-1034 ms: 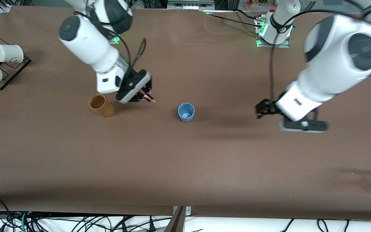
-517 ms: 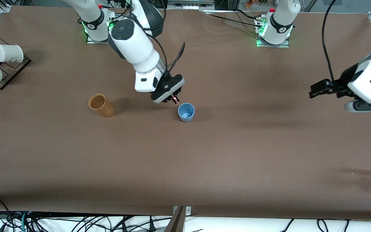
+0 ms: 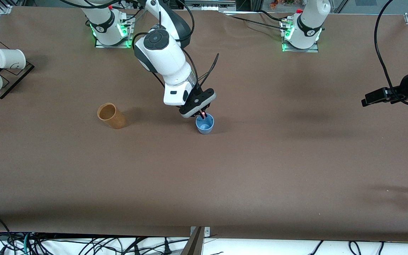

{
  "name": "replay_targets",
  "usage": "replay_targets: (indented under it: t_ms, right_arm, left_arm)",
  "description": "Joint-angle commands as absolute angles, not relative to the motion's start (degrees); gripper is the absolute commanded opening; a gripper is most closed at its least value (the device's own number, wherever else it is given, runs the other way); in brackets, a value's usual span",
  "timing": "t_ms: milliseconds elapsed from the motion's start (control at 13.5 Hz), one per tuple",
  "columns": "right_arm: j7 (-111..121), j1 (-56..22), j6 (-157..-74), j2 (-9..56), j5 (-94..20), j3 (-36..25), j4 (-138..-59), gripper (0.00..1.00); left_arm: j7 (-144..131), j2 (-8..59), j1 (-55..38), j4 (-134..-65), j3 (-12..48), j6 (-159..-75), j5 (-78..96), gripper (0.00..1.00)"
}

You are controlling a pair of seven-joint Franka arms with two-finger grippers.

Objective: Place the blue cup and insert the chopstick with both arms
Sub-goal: 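Lower the chopstick into the blue cup with the right gripper while the left gripper withdraws, then open the right gripper, release the chopstick, and draw the right arm back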

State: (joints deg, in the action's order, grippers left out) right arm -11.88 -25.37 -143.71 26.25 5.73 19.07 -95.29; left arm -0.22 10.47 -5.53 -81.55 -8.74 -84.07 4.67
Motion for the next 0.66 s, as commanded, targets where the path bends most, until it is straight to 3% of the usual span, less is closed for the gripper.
replay_targets:
  t_ms: [0, 74, 148, 369, 591]
  right_arm:
    - [-13.5, -25.8, -146.1, 28.6, 9.0, 18.9, -94.0, 0.37]
    - [-13.6, -25.8, -146.4, 28.8, 9.3, 18.9, -94.4, 0.77]
    - [-13.5, -25.7, -146.2, 28.7, 9.4, 18.9, -94.8, 1.0]
    - [-14.6, -24.9, -143.2, 26.5, 8.9, 18.9, -95.3, 1.0]
    - [-14.8, -18.7, -129.5, 18.3, 7.8, 19.2, -95.3, 1.0]
  left_arm:
    - [5.9, 7.9, -6.4, -83.7, -8.6, -84.6, 3.2, 1.0]
    - [4.2, 7.1, -6.5, -84.1, -7.8, -84.6, 3.3, 1.0]
    - [1.3, 6.0, -6.9, -85.5, -7.1, -84.7, 3.3, 1.0]
    - [0.1, 4.6, -8.7, -87.5, -7.0, -85.2, 2.7, 1.0]
    - [-0.1, 5.4, -9.5, -86.4, -6.9, -84.6, 2.8, 1.0]
